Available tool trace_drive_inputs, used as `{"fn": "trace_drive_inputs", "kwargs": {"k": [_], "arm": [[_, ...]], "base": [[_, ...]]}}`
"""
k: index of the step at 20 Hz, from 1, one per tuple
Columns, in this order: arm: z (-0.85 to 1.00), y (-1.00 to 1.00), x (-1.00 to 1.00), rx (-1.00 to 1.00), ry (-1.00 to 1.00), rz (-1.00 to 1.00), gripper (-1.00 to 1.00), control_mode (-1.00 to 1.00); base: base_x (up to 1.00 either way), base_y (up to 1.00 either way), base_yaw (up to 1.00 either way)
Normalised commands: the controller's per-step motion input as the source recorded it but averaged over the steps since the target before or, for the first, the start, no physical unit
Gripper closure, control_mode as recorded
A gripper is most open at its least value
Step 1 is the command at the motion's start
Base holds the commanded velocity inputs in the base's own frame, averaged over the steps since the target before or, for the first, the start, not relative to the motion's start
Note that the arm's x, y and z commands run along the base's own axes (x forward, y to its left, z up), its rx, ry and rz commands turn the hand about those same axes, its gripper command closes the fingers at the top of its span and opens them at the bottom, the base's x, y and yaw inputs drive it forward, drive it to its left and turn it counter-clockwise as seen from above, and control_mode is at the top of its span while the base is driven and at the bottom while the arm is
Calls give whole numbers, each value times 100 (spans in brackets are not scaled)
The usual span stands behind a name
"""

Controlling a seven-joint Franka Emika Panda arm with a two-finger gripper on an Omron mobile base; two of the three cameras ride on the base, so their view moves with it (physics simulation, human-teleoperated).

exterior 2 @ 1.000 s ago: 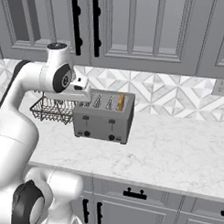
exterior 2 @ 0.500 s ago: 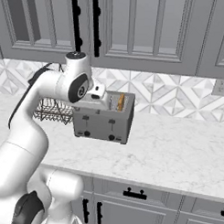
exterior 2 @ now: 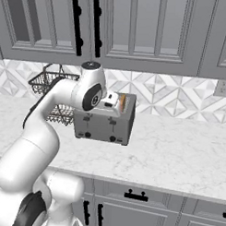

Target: Start the toaster. Once the lever pops up, take the bread to the plate on the dining counter.

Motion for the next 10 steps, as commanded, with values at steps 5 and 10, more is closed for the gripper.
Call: {"fn": "trace_drive_inputs", "kwargs": {"k": [5, 10], "arm": [[-32, -2, 51, 0, -1, 0, -100, -100], [-32, 0, 46, 2, -4, 0, -100, -100]], "base": [[0, 0, 0], [0, 0, 0]]}}
